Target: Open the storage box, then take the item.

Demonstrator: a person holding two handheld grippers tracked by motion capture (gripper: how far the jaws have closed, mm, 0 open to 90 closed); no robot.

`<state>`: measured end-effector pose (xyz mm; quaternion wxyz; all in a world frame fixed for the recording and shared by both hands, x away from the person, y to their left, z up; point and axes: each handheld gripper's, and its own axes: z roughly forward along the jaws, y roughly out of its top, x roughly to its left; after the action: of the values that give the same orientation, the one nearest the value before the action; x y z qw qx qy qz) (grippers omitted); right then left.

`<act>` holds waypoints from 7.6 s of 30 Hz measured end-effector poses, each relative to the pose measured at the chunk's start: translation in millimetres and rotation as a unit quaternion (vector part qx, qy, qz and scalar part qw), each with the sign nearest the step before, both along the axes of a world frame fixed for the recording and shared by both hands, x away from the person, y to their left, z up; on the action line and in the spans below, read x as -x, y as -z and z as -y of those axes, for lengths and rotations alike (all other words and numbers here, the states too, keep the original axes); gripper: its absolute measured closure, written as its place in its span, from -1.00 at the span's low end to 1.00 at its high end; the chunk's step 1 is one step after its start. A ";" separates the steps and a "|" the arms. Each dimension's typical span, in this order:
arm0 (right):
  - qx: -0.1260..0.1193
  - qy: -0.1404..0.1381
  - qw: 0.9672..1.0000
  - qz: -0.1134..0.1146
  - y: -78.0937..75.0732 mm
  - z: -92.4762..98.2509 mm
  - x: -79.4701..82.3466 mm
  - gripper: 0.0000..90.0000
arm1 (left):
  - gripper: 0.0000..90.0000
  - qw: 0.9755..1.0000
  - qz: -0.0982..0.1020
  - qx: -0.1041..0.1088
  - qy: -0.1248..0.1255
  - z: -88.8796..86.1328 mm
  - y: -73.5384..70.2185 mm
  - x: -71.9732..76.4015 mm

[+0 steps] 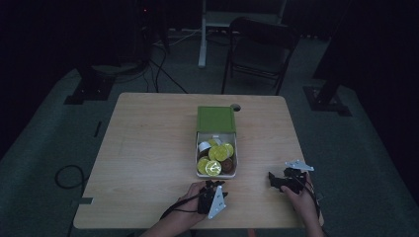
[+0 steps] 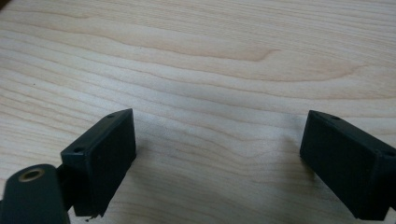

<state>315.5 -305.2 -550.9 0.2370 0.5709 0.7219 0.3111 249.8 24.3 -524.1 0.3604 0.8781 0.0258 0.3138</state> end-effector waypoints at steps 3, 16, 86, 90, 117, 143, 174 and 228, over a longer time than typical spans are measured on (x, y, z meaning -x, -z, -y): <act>0.000 0.000 1.000 0.000 0.0 0.0 0.0 -0.77 | 0.31 1.000 -0.002 -0.001 -0.002 -4.4 -1.1 -0.1; 0.000 0.000 1.000 0.000 0.0 0.0 0.0 -0.77 | 0.31 0.999 -0.044 0.000 -0.016 -25.5 2.6 1.0; 0.000 -0.004 1.000 0.000 0.0 -0.2 0.0 -0.77 | -0.22 0.959 -0.164 0.142 -0.183 -165.2 6.2 -21.6; 0.000 -0.004 1.000 0.000 0.0 -0.2 0.0 -0.77 | -0.46 0.952 -0.167 0.156 -0.202 -173.1 8.3 -23.2; 0.000 -0.004 1.000 0.000 0.0 -0.2 0.0 -0.77 | -0.83 0.907 -0.178 0.170 -0.341 -240.0 17.3 -30.4; 0.000 -0.004 1.000 0.000 -0.1 -0.1 0.0 -0.77 | -0.82 0.880 -0.235 0.143 -0.387 -248.1 21.8 -36.2; 0.005 -0.003 1.000 -0.010 -8.4 -17.9 2.6 -0.73 | -0.94 0.880 -0.239 0.137 -0.387 -245.1 22.3 -39.0; -0.042 -0.206 0.975 0.067 -108.2 -156.2 24.5 -0.63 | -0.94 0.880 -0.238 0.137 -0.387 -245.0 22.4 -38.8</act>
<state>291.0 -149.0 -442.6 0.1915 0.3976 0.7925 0.4210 288.5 269.3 -546.4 0.3100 0.7883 0.4912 0.2031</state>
